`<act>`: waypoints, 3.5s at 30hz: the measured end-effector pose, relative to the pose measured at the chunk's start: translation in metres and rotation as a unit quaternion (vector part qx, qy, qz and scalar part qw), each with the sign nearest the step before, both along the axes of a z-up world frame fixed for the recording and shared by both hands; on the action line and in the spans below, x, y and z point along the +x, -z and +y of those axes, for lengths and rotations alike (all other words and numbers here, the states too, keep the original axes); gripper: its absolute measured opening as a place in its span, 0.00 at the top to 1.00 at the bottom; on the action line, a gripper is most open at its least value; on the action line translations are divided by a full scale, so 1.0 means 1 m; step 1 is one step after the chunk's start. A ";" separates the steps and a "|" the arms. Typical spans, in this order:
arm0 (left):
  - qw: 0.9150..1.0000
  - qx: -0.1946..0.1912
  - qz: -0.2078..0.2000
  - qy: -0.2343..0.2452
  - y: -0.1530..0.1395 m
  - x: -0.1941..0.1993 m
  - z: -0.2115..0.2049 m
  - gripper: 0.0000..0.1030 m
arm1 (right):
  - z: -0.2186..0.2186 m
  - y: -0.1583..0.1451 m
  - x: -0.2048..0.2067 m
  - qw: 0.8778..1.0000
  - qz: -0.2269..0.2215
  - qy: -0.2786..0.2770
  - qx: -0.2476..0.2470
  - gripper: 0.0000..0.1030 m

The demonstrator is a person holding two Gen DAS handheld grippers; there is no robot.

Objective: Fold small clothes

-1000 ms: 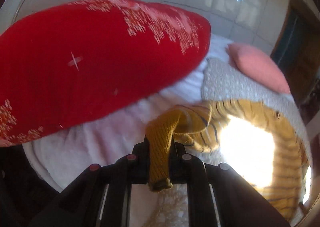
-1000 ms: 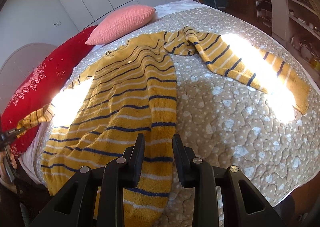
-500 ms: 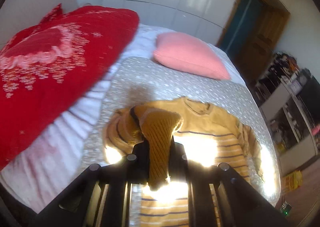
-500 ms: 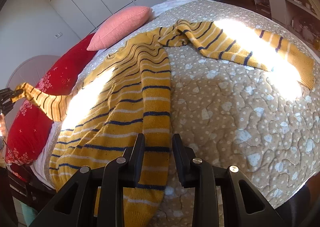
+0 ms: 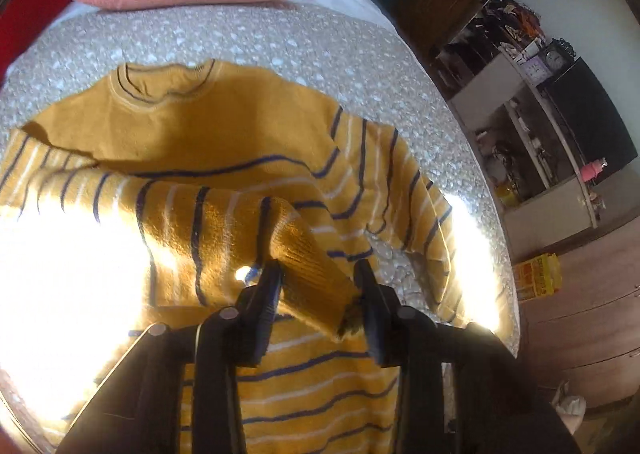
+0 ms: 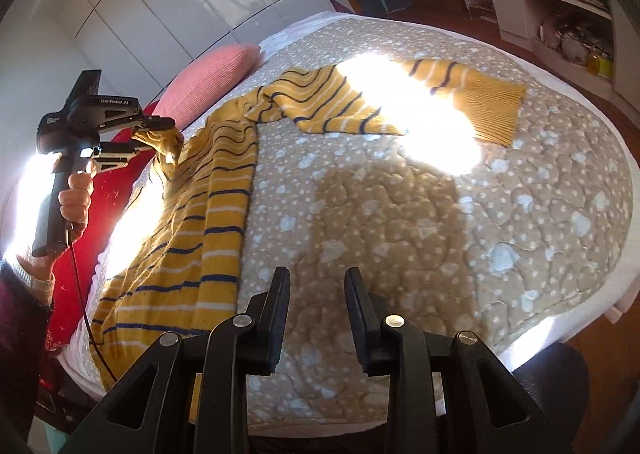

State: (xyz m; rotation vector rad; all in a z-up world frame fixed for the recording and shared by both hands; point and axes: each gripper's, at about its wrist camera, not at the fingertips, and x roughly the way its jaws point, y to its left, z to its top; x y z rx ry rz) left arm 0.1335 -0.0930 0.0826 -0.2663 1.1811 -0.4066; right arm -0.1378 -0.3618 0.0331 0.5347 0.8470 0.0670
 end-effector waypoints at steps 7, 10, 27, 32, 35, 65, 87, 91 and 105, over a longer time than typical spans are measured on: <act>0.998 0.007 -0.068 -0.004 -0.032 -0.048 0.054 0.31 | -0.001 -0.004 0.001 1.000 -0.004 0.004 -0.006 0.59; 0.989 0.092 -0.104 -0.055 -0.037 -0.062 0.095 0.29 | 0.016 -0.009 0.011 1.000 -0.006 -0.022 -0.009 0.59; 0.976 0.059 -0.024 -0.210 0.062 -0.028 0.215 0.29 | 0.109 -0.038 0.190 0.992 0.006 -0.118 0.049 0.59; 0.978 0.077 -0.066 -0.184 0.066 -0.043 0.207 0.29 | 0.126 -0.013 0.250 0.994 0.049 -0.088 0.052 0.56; 0.978 0.073 -0.086 -0.178 0.071 -0.048 0.208 0.29 | 0.126 0.003 0.274 0.994 0.076 -0.053 0.064 0.56; 0.940 0.071 -0.190 -0.275 0.011 -0.103 0.286 0.21 | 0.182 -0.022 0.304 0.992 0.071 -0.085 -0.068 0.65; 0.957 0.005 -0.166 -0.237 0.020 -0.132 0.238 0.21 | -0.088 -0.050 0.069 0.985 0.081 0.139 -0.054 0.40; 0.954 -0.003 -0.180 -0.240 0.027 -0.156 0.234 0.21 | -0.098 -0.025 0.037 0.985 0.066 0.153 0.045 0.40; 0.942 -0.007 -0.204 -0.268 0.026 -0.169 0.262 0.21 | -0.124 -0.035 0.101 0.963 0.057 0.261 0.033 0.91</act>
